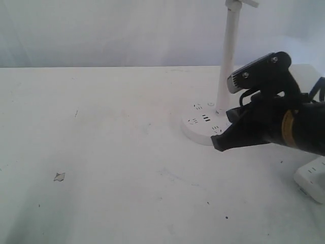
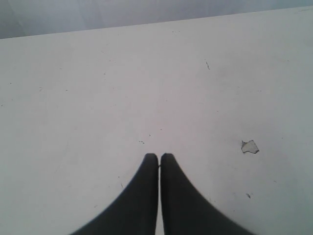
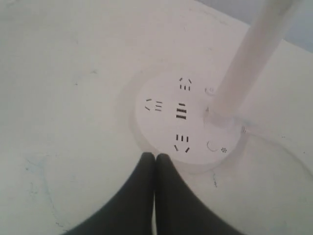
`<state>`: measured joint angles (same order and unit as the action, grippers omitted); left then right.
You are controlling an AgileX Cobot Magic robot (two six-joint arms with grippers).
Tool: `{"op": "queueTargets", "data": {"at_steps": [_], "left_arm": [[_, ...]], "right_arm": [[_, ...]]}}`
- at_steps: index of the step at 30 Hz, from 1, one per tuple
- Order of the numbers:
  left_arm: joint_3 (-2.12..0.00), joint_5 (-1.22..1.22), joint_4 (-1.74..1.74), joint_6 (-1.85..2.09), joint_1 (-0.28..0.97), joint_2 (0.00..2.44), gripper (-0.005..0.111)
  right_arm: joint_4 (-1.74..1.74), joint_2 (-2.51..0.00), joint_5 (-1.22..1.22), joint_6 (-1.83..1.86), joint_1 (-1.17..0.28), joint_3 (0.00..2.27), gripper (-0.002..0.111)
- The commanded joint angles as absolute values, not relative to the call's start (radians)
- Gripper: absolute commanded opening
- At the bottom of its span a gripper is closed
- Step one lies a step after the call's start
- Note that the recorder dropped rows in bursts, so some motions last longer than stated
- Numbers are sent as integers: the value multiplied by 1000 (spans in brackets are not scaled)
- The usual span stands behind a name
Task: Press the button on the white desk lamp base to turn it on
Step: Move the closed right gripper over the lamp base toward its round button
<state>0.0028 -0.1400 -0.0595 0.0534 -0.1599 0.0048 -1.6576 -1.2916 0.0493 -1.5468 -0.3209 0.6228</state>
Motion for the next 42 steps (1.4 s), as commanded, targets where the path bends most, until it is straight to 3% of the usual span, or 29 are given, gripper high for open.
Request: {"op": "queueTargets", "data": {"at_steps": [1,13,29,42], "left_arm": [[0,-134,-67,51,-160,0,1],[0,-134,-67,51,-160,0,1],[0,-134,-67,51,-160,0,1],[0,-134,-67,51,-160,0,1]], "right_arm": [[-1651,-1410,133,-1557,-330,673,0],[-1656,-1587,270,-1557,-330,761,0],[-1671,-1598,361,-1576,-326,772,0],[-1593,-1732,195,-1672,-238,865,0]]}}
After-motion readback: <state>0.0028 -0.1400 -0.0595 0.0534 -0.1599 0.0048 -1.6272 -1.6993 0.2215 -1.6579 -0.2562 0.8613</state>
